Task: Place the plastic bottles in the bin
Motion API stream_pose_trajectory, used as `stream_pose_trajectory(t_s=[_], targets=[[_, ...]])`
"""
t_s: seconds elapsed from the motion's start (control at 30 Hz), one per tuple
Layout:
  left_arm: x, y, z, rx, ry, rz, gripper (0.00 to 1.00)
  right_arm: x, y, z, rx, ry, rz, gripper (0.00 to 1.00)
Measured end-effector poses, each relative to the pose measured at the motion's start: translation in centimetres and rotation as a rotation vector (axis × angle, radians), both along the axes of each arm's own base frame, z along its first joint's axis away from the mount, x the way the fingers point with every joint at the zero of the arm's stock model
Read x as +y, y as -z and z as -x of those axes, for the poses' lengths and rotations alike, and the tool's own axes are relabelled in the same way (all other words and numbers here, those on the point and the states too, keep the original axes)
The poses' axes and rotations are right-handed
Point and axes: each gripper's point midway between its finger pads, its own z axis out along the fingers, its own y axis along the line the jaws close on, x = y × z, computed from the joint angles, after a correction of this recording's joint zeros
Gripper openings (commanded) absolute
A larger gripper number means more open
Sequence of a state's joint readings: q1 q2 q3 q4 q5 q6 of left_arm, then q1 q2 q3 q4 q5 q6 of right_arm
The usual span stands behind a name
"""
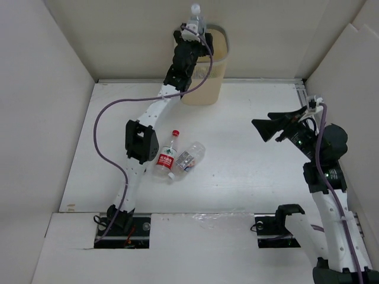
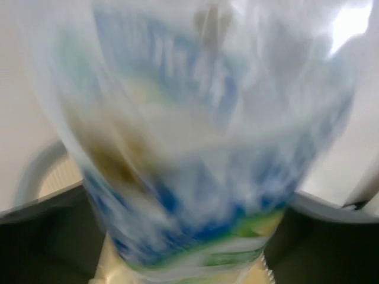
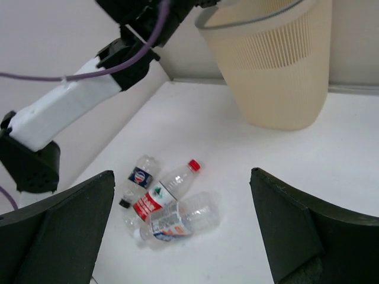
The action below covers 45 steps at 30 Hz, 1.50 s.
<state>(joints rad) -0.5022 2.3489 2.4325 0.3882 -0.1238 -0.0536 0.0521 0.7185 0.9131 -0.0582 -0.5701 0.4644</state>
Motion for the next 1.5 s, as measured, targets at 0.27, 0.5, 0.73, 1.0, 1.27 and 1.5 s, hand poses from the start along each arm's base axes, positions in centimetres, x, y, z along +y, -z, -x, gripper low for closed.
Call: stream_pose_trajectory(t_s=[0.27,0.5,0.73,1.0,1.27,1.5], targets=[[3.2,5.9,-4.5,0.066,-0.116,-0.045,1.0,-0.5,2.6,1.5,0.03,0.037,0.083,1.0],[5.9,-1.1,0.4,0.031,-0.145,-0.092,1.0,3.2,8.3,-1.3,0.248,0.043,0.127,1.0],[5.6,-18.4,18.6,-0.173,0.016,-0.012,1.0,11.7,15.3,-3.5,0.582,0.161,0.203,1.0],[15.3,-20.2,33.2,-0.174,0.055,0.134,1.0,16.7,22.9,-6.0,0.836,0.411,0.16,1.0],[10.7,-7.6,32.0,0.135,0.151,0.043,1.0,17.5,28.9,-6.4,0.971,0.514,0.129,1.0],[8.0,1.9,30.8,0.357,0.189,-0.035,1.0,20.1,33.7,-6.6,1.053,0.467,0.121,0.94]])
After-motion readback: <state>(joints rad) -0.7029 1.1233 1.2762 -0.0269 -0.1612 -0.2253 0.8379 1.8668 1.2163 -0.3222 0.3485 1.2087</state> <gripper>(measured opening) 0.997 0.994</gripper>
